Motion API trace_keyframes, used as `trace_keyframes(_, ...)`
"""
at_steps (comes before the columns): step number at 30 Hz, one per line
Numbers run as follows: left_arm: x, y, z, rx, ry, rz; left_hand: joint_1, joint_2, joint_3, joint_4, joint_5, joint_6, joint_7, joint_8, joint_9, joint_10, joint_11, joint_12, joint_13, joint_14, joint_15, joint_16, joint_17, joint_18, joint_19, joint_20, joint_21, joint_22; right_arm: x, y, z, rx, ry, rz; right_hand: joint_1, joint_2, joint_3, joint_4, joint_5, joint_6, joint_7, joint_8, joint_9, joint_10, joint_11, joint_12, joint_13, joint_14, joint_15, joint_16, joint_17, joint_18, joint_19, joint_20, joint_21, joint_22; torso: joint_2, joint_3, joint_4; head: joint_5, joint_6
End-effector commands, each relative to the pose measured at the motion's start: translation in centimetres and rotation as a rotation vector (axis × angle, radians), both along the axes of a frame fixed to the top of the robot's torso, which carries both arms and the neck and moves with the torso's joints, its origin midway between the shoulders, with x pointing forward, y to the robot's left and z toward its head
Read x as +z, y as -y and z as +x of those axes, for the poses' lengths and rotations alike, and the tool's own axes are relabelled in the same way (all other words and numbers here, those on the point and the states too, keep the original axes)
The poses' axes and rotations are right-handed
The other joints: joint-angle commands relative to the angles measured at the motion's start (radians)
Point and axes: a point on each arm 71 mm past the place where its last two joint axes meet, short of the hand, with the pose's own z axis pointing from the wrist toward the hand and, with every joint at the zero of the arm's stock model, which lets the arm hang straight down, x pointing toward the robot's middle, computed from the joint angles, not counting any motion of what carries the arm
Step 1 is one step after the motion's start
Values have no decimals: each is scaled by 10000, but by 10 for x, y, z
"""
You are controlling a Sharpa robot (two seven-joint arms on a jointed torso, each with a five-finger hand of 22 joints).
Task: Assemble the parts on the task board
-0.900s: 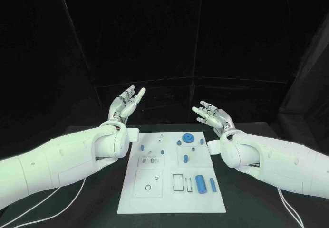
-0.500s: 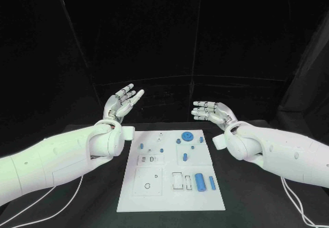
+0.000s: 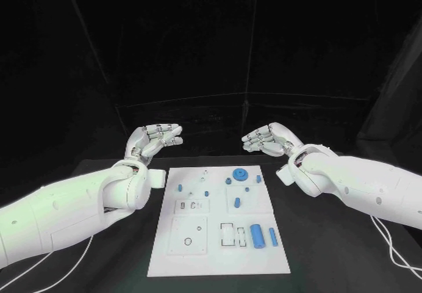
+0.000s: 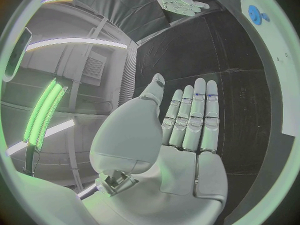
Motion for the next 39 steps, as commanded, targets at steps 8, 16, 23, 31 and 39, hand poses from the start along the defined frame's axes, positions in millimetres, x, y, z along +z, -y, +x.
trace_keyframes(8, 11, 7, -22, -1559, 277, 309, -28, 293, 26, -467, -13, 537, -138, -314, -128, 670, -185, -387, -35, 857, -253, -183, 298, 69, 868, -251, -214, -277, 11, -19, 5, 810, 963, -5033, -119, -828, 270, -20, -42, 895, -308, -326, 9, 1286, -483, -405, 37, 3214, -845, 855, 628, 130, 2169, -1034, 1799, 777, 643, -76, 159, -47, 258)
trace_keyframes(16, 14, 15, -31, -2088, 261, 170, -114, 358, 30, -634, -15, 543, -88, -526, -136, 639, -127, -657, -42, 767, -189, -482, 350, 54, 899, -211, -436, -439, 10, -33, 6, 1041, 1342, -7162, -334, -951, 110, 95, -68, 890, -538, -422, 11, 1443, -729, -349, 54, 3829, -1173, 3873, 2301, 65, 3147, -1420, 3390, 1637, 990, -107, 290, -103, 344)
trace_keyframes(23, 14, 20, -33, -2343, 224, 83, -216, 325, -27, -712, -16, 475, -17, -663, -141, 555, -61, -802, -46, 717, -134, -637, 373, 48, 889, -168, -556, -523, 8, -46, 7, 1290, 1503, -7865, -491, -973, 285, 105, -74, 526, -507, -430, 11, 892, -668, -355, 53, 3757, -1140, 6443, 4196, 75, 3307, -1380, 4575, 2342, 1206, -118, 334, -162, 355)
trace_keyframes(31, 15, 23, -34, -2478, 192, 34, -242, 328, -39, -733, -16, 459, -2, -697, -141, 535, -48, -832, -46, 735, -129, -661, 388, 52, 903, -161, -578, -541, 7, -53, 8, 1439, 1567, -8234, -541, -974, 464, 107, -86, 520, -523, -430, 12, 802, -640, -346, 52, 3713, -1141, 8707, 6540, 83, 3167, -1316, 5403, 2864, 1362, -114, 343, -223, 387)
trace_keyframes(39, 15, 24, -34, -2563, 156, 5, -250, 333, -42, -738, -16, 458, 0, -704, -139, 533, -47, -837, -45, 747, -130, -664, 394, 53, 915, -160, -581, -544, 6, -59, 10, 1544, 1633, -8412, -570, -951, 591, 138, -98, 531, -514, -424, 14, 772, -630, -339, 51, 3643, -1124, 9496, 7337, 100, 3016, -1277, 5825, 3136, 1459, -88, 354, -236, 395)
